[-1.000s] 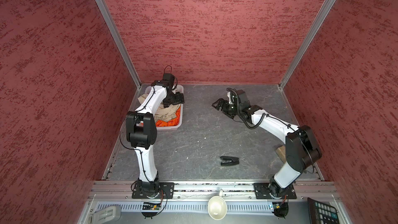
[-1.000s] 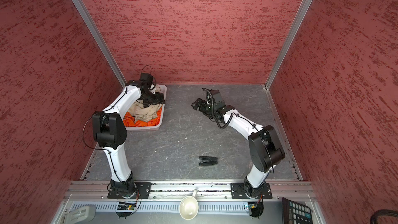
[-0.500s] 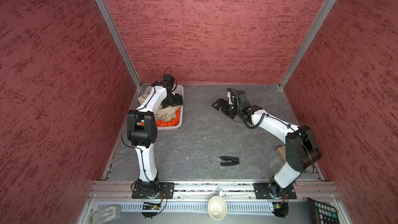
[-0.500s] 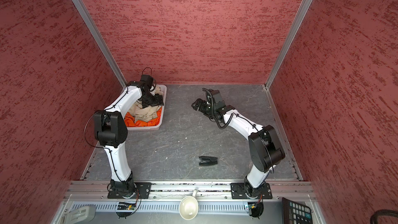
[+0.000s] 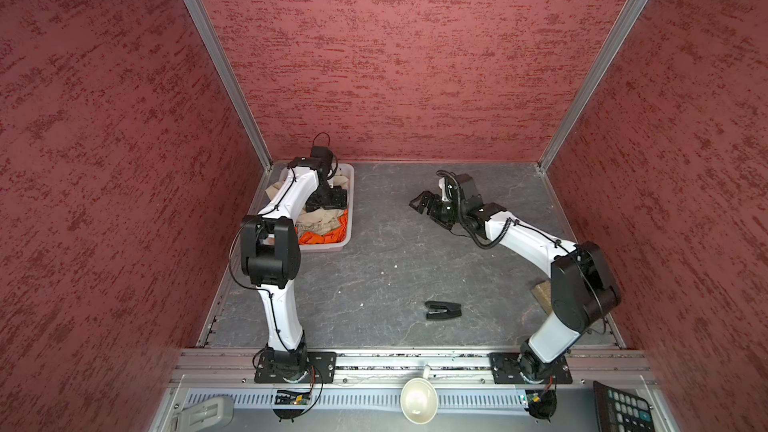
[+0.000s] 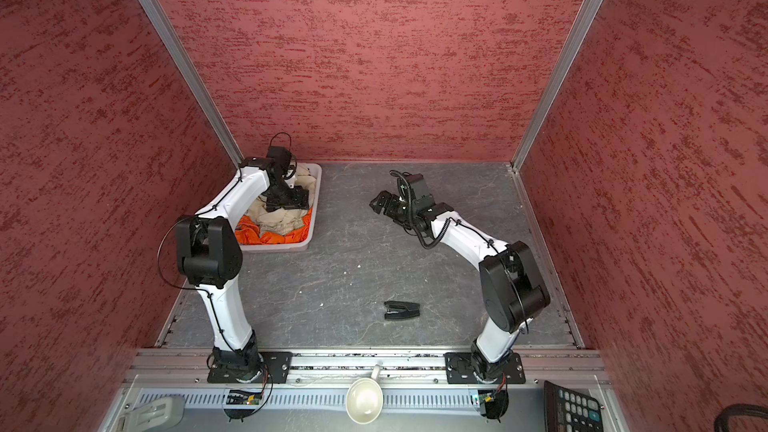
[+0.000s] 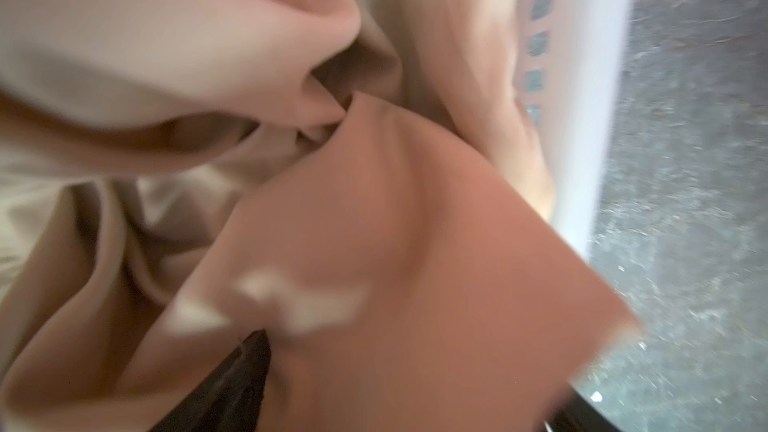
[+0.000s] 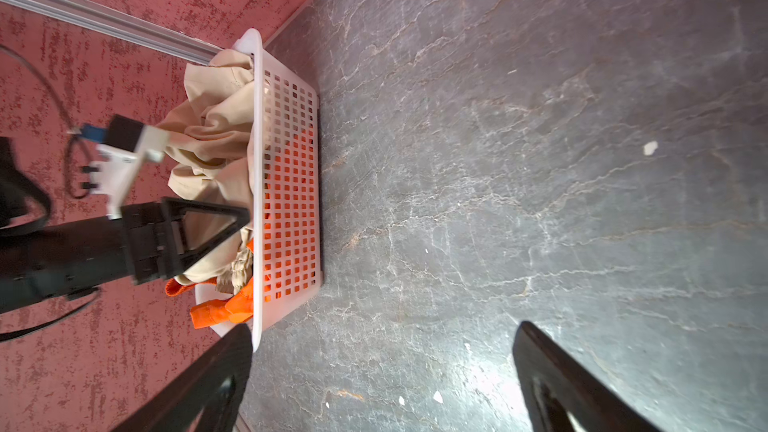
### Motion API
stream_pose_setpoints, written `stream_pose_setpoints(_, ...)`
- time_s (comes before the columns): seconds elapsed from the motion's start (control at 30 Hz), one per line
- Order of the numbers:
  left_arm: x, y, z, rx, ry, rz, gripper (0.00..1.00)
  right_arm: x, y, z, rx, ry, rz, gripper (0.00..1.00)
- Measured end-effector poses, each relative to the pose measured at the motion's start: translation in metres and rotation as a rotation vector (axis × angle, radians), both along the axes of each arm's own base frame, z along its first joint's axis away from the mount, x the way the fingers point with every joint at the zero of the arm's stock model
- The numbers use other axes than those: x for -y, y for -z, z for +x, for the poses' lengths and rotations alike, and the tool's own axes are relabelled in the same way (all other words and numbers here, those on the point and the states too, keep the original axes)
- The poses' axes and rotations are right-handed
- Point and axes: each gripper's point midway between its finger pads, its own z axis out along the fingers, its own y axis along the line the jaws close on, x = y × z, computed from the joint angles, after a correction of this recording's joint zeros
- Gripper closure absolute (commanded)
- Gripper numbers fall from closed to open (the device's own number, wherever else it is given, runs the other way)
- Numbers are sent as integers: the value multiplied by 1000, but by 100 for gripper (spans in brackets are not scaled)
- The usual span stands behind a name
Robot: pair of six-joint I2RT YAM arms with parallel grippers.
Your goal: Fold and stack the shorts
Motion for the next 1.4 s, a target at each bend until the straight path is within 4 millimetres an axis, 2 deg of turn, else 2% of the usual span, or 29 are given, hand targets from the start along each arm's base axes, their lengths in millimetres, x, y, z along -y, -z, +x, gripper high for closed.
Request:
stream_pose_setpoints(0.07, -1, -22, -4, 39, -20, -38, 15, 2, 2, -1, -4, -1, -14, 1)
stream_pose_setpoints(0.13, -9, -48, -6, 93, -72, -87, 16, 3, 2, -1, -3, 1, -29, 1)
stream_pose_setpoints(0.23, -38, -81, -8, 171, -185, -149, 16, 4, 1, -1, 4, -3, -39, 1)
stream_pose_setpoints(0.3, -59, -90, -10, 196, -253, -165, 16, 4, -1, -1, 8, -5, -42, 1)
stream_pose_setpoints(0.4, -77, -85, -7, 189, -316, -175, 16, 4, -4, 0, 14, -7, -42, 1)
stream_pose_setpoints(0.7, -76, -20, 29, 79, -349, -224, 17, 4, -4, 0, 14, -7, -41, 1)
stream_pose_setpoints(0.9, -74, -15, 65, 140, -395, -291, 20, 4, -5, 1, 15, -1, -33, 1)
stream_pose_setpoints(0.93, -75, -14, 73, 158, -404, -301, 27, 4, -6, 2, 17, 1, -31, 1)
stream_pose_setpoints(0.97, -75, -12, 79, 171, -413, -309, 40, 3, -6, 2, 18, 5, -28, 1)
stream_pose_setpoints(1.03, -75, -7, 89, 178, -428, -322, 74, 4, -7, 3, 20, 9, -25, 1)
stream_pose_setpoints(1.07, -75, -4, 94, 180, -433, -325, 85, 5, -6, 2, 17, 12, -25, 2)
stream_pose_setpoints(1.1, -76, -2, 98, 183, -434, -325, 91, 5, -6, 2, 18, 17, -27, 2)
stream_pose_setpoints(1.17, -76, 2, 103, 185, -429, -320, 98, 7, -7, 2, 21, 24, -28, 4)
stream_pose_setpoints(1.27, -74, -7, 103, 210, -414, -303, 100, 8, -14, 2, 36, 33, -26, 5)
stream_pose_setpoints(1.33, -71, -27, 102, 252, -390, -299, 100, 10, -21, 2, 53, 39, -22, 6)
stream_pose_setpoints(1.4, -67, -61, 99, 323, -359, -304, 100, 11, -29, 2, 72, 46, -17, 6)
